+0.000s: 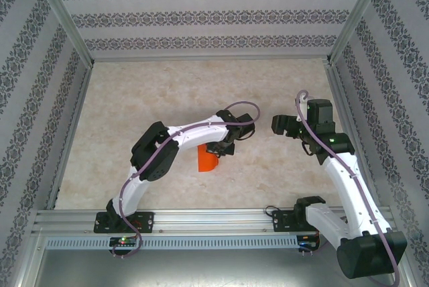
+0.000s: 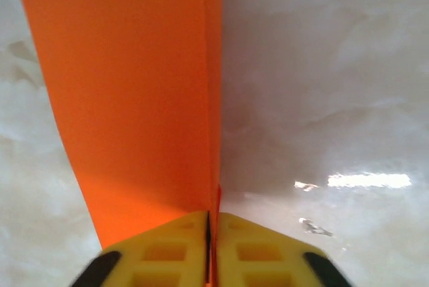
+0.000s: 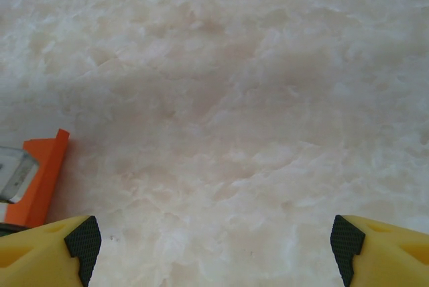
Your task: Fold a paper plane with a square sheet of paper (fold left side to right side)
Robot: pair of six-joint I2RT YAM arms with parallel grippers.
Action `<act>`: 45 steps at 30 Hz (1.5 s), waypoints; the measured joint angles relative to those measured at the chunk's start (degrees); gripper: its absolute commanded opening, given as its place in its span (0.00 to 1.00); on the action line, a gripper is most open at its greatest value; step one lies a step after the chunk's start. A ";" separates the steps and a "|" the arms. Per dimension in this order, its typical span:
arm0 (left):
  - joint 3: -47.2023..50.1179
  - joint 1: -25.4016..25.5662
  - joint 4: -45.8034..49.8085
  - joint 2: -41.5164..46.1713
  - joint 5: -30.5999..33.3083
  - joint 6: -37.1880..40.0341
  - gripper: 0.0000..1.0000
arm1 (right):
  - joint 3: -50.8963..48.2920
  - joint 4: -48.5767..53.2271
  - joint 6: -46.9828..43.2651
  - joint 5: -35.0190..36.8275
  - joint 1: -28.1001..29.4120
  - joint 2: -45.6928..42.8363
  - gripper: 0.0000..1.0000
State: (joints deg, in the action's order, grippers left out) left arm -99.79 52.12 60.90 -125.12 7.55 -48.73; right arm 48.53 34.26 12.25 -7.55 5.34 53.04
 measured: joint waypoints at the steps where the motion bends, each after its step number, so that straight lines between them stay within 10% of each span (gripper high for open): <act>1: 0.00 -0.11 -0.59 0.00 -0.61 0.44 0.31 | -0.22 -0.07 0.15 -0.66 0.00 0.09 0.91; 8: 2.64 -0.66 -6.60 1.92 -5.01 3.52 0.61 | -1.49 -0.85 1.33 -5.51 0.00 2.16 0.89; 15: 18.49 -4.37 -19.37 20.33 -10.80 6.16 0.85 | -3.02 -6.69 5.07 -14.99 0.59 7.63 0.66; 27: 49.48 -20.68 -45.18 41.22 -22.14 6.23 0.87 | 0.68 -19.15 11.82 -19.06 16.96 29.73 0.30; 45: 56.28 -22.21 -57.57 36.22 -31.54 4.94 0.82 | 18.12 -24.61 12.72 -16.02 23.43 58.18 0.17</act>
State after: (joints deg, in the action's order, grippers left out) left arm -43.51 29.91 3.33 -88.90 -23.99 -43.79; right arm 66.65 9.65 24.97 -23.57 28.77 111.22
